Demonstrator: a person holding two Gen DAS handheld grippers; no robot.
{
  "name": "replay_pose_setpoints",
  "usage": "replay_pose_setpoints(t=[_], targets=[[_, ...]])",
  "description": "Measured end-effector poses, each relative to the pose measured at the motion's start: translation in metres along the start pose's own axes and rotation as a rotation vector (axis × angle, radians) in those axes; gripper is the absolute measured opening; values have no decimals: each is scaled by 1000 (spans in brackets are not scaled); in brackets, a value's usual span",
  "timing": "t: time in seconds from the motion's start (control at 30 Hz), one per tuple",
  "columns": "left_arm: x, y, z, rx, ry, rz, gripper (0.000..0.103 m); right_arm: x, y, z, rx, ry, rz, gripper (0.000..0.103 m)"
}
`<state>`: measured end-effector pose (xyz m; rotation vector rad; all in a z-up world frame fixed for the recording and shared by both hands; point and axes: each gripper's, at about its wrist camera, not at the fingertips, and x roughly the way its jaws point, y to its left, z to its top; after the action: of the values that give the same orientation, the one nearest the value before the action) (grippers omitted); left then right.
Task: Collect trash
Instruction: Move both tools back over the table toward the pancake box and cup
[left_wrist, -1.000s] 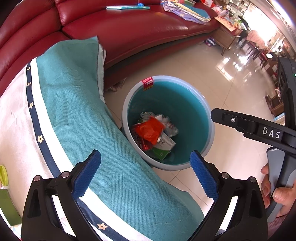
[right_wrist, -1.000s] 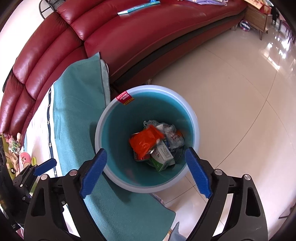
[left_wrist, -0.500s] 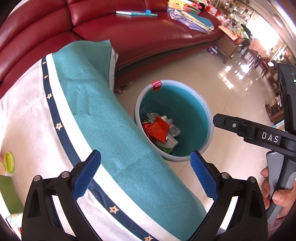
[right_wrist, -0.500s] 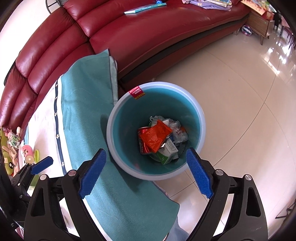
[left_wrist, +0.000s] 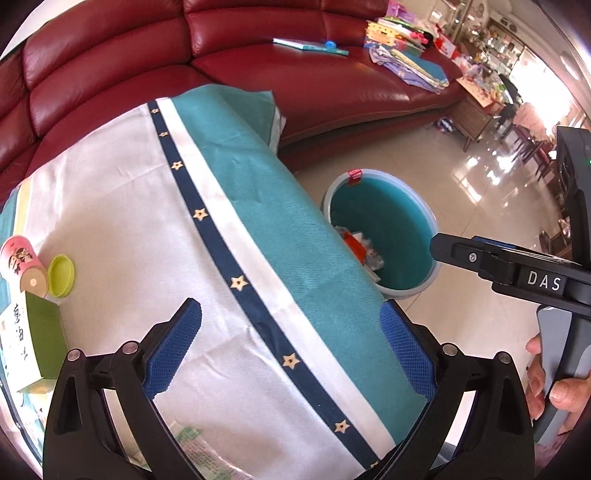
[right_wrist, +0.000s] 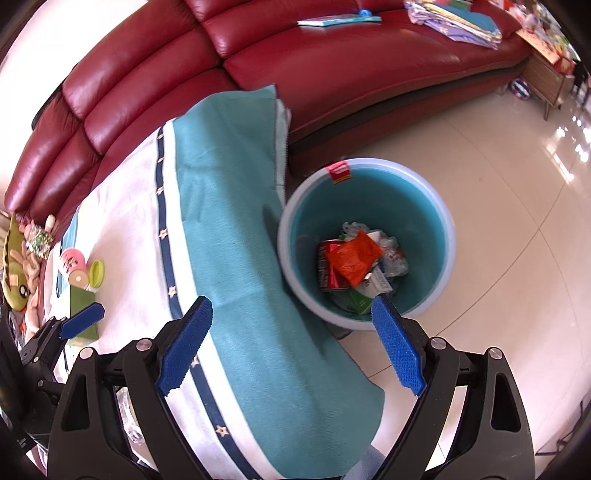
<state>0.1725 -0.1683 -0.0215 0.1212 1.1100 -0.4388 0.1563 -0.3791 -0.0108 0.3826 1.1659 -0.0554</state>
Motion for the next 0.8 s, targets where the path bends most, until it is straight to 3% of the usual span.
replay_pose_setpoints(t=[0.8], targets=[[-57, 211, -76, -330, -21, 187, 97, 54, 167, -24, -258, 132, 60, 84]])
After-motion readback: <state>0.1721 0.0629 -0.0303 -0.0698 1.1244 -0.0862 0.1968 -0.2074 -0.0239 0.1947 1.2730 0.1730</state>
